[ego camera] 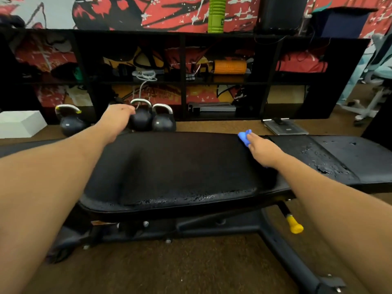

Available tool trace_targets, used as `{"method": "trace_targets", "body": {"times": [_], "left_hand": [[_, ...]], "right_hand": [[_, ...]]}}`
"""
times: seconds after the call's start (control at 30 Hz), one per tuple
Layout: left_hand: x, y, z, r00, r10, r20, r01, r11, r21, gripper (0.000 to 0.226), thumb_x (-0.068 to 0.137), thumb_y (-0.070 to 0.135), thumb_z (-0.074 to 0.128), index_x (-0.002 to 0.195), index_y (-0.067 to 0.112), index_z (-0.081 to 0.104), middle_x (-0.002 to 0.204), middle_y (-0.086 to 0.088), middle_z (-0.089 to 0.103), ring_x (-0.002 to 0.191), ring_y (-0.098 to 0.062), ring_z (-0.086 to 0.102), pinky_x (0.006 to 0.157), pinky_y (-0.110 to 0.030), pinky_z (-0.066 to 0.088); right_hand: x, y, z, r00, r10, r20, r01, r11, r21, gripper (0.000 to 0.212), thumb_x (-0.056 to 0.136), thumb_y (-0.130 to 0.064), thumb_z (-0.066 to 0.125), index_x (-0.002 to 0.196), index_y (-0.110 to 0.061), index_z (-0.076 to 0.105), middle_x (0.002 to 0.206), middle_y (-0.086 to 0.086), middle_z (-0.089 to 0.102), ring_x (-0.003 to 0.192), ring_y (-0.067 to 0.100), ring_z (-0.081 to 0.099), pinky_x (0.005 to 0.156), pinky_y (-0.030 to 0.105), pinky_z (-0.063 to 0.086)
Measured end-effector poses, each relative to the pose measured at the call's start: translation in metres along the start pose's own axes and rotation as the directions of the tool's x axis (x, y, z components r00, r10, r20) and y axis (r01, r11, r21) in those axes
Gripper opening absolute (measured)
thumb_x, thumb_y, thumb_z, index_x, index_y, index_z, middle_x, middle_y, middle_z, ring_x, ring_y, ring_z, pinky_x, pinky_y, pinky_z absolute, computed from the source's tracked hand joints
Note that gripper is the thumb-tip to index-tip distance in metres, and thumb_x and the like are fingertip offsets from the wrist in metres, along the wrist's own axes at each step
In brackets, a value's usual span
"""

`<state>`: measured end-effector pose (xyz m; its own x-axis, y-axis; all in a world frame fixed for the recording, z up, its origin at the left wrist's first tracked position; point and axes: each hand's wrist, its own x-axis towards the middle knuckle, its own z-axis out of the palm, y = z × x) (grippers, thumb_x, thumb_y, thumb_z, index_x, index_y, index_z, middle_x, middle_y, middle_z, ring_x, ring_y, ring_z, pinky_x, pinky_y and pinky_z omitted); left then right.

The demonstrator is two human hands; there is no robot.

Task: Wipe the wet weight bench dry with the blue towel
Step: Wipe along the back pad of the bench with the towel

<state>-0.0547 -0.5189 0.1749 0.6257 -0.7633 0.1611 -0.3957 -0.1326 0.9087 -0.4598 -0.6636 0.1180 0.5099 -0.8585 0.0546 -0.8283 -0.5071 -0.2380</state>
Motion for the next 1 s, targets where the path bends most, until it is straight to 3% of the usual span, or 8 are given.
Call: {"method": "trace_targets", "body": {"times": [0.1,0.2,0.37,0.5,0.63,0.8,0.9,1.0], "left_hand": [[-0.010,-0.010,-0.003,1.000,0.001,0.024,-0.002,0.998,0.066,0.020,0.097,0.017,0.054,0.094,0.013,0.073,0.109,-0.018,0.068,0.088,-0.019,0.058,0.083,-0.029,0.044],[-0.013,-0.011,0.007,0.996,0.073,0.058,-0.085,0.968,0.237,0.029,0.100,0.018,0.051,0.119,0.007,0.070,0.128,-0.013,0.065,0.117,-0.023,0.058,0.104,-0.032,0.041],[-0.015,-0.006,0.013,0.964,0.012,0.266,-0.197,0.703,0.683,0.044,0.099,0.014,0.053,0.142,0.017,0.053,0.144,-0.010,0.053,0.130,-0.031,0.051,0.105,-0.032,0.038],[-0.027,-0.019,0.005,0.858,-0.181,0.480,-0.355,0.466,0.810,0.051,0.105,0.023,0.044,0.154,0.029,0.030,0.157,-0.007,0.036,0.140,-0.028,0.040,0.107,-0.028,0.031],[-0.032,-0.040,-0.009,0.832,-0.189,0.522,-0.405,0.438,0.803,0.050,0.108,0.038,0.026,0.157,0.037,0.014,0.166,0.000,0.009,0.151,-0.030,0.016,0.120,-0.035,0.010],[-0.029,-0.044,-0.014,0.862,-0.129,0.490,-0.389,0.450,0.804,0.047,0.104,0.050,0.033,0.151,0.050,0.025,0.163,0.011,0.018,0.148,-0.026,0.027,0.115,-0.038,0.026],[-0.025,-0.043,-0.013,0.870,-0.107,0.482,-0.375,0.492,0.786,0.045,0.104,0.048,0.039,0.148,0.049,0.034,0.161,0.012,0.025,0.144,-0.021,0.034,0.110,-0.035,0.033],[-0.025,-0.046,-0.016,0.870,-0.117,0.479,-0.341,0.558,0.757,0.043,0.104,0.048,0.038,0.146,0.051,0.035,0.160,0.015,0.025,0.144,-0.020,0.035,0.109,-0.038,0.033]], "right_hand": [[0.023,-0.078,0.016,0.991,-0.123,0.057,0.122,0.992,0.020,0.037,0.096,0.004,0.038,0.127,-0.017,0.042,0.155,0.017,0.027,0.120,0.039,0.054,0.096,0.055,0.045],[0.028,-0.186,0.051,0.942,-0.320,0.099,0.314,0.947,0.073,0.028,0.091,-0.006,0.035,0.105,-0.029,0.043,0.142,0.014,0.038,0.117,0.038,0.055,0.087,0.068,0.042],[-0.035,-0.329,0.087,0.793,-0.596,0.126,0.579,0.802,0.147,0.045,0.097,-0.010,0.039,0.142,-0.003,0.039,0.150,0.016,0.037,0.135,0.034,0.040,0.107,0.048,0.038],[-0.068,-0.270,0.083,0.751,-0.657,0.062,0.640,0.748,0.174,0.049,0.101,-0.015,0.040,0.150,-0.010,0.034,0.159,0.009,0.029,0.142,0.028,0.033,0.115,0.041,0.029],[-0.068,-0.133,0.043,0.867,-0.495,-0.058,0.498,0.857,0.135,0.049,0.104,-0.018,0.037,0.152,-0.020,0.031,0.160,0.001,0.028,0.142,0.020,0.034,0.117,0.031,0.020],[-0.008,0.023,0.004,0.997,-0.015,-0.071,0.018,0.999,0.041,0.048,0.105,-0.019,0.034,0.153,-0.013,0.029,0.159,0.009,0.027,0.141,0.029,0.037,0.113,0.034,0.025],[0.040,0.013,0.010,0.998,0.047,-0.039,-0.048,0.999,-0.022,0.044,0.101,-0.011,0.035,0.145,-0.007,0.038,0.155,0.017,0.031,0.136,0.034,0.042,0.111,0.046,0.033],[0.054,-0.073,0.023,0.997,-0.074,0.018,0.073,0.997,0.028,0.032,0.097,-0.011,0.037,0.125,-0.024,0.046,0.152,0.010,0.031,0.128,0.037,0.048,0.101,0.062,0.039]]}}
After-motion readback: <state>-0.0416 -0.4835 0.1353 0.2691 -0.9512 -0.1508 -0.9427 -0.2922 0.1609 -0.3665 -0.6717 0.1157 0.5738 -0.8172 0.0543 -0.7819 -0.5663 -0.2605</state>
